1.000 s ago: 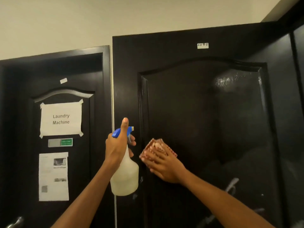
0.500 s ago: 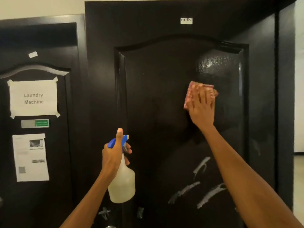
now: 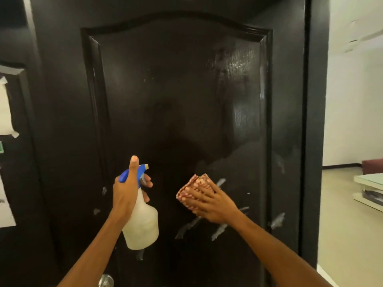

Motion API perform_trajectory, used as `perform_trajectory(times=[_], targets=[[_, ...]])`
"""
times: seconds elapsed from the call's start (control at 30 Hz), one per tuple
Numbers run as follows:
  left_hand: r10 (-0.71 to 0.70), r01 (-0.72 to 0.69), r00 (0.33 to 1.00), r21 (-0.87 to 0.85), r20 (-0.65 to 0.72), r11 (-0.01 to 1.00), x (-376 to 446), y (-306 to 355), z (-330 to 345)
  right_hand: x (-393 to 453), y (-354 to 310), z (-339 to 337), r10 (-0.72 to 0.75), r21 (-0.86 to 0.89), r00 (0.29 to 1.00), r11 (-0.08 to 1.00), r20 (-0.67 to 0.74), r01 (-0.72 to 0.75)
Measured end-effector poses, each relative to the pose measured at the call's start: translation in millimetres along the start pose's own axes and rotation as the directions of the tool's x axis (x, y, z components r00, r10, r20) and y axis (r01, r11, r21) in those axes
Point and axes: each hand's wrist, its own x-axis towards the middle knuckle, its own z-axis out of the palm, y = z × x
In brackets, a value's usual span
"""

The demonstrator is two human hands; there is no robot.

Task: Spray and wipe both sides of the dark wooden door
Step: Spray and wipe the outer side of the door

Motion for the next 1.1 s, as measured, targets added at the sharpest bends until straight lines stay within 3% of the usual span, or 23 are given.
perform_trajectory(times=[0.1, 0.23, 0.3, 0.4, 0.47, 0.53, 0.7, 0.77, 0.83, 0.93, 1.03, 1.1], targets=[[0.003, -0.002, 1.000, -0.029, 0.026, 1.000, -6.8, -3.1, 35.7, -22.5, 72.0, -12.5, 0.279, 0.015, 0.960, 0.960, 0.026, -0.279], [-0.010, 0.015, 0.997, -0.063, 0.078, 0.998, -11.1, -7.0, 76.7, -43.6, 159.9, -44.8, 0.678, 0.073, 0.726, 0.734, -0.112, -0.675], [-0.018, 0.024, 0.996, -0.075, 0.090, 0.997, -11.7, -8.7, 94.2, -42.1, 184.5, -57.1, 0.790, 0.100, 0.595, 0.610, -0.144, -0.786], [-0.005, 0.013, 0.996, -0.083, 0.087, 0.996, -12.4, -8.7, 112.5, -21.8, 169.2, -53.5, 0.881, 0.163, 0.441, 0.467, -0.172, -0.869], [0.001, 0.004, 0.998, -0.079, 0.067, 0.997, -11.8, -9.2, 118.7, -9.1, 139.1, -41.1, 0.898, 0.194, 0.397, 0.430, -0.189, -0.882], [0.010, -0.007, 0.999, -0.057, 0.038, 0.998, -10.7, -10.0, 117.0, 2.8, 106.7, -30.6, 0.863, 0.236, 0.460, 0.501, -0.206, -0.833], [0.011, -0.013, 0.998, -0.036, -0.063, 0.999, -13.3, -11.3, 90.8, 33.4, 47.7, -18.0, 0.625, 0.234, 0.759, 0.777, -0.181, -0.584], [0.010, -0.014, 0.997, -0.049, -0.077, 0.999, -17.0, -10.5, 80.4, 26.8, 24.8, -5.8, 0.416, 0.196, 0.897, 0.901, -0.147, -0.386], [0.013, -0.016, 0.997, -0.033, -0.079, 0.999, -21.4, -9.2, 74.5, 5.0, 5.1, 9.0, 0.144, 0.136, 0.988, 0.981, -0.054, -0.136], [0.019, -0.022, 0.997, -0.031, -0.079, 0.999, -25.2, -6.2, 76.2, -30.2, 2.5, 17.5, -0.100, 0.076, 0.993, 0.993, 0.067, 0.095], [0.029, -0.030, 0.999, -0.034, -0.038, 0.999, -29.4, -5.7, 88.6, -58.1, 33.7, 13.8, -0.104, 0.037, 0.990, 0.994, 0.101, 0.100], [0.031, -0.031, 0.999, -0.039, -0.007, 0.999, -33.4, -10.9, 99.8, -79.0, 56.8, 13.1, -0.014, 0.009, 0.999, 1.000, 0.051, 0.013]])
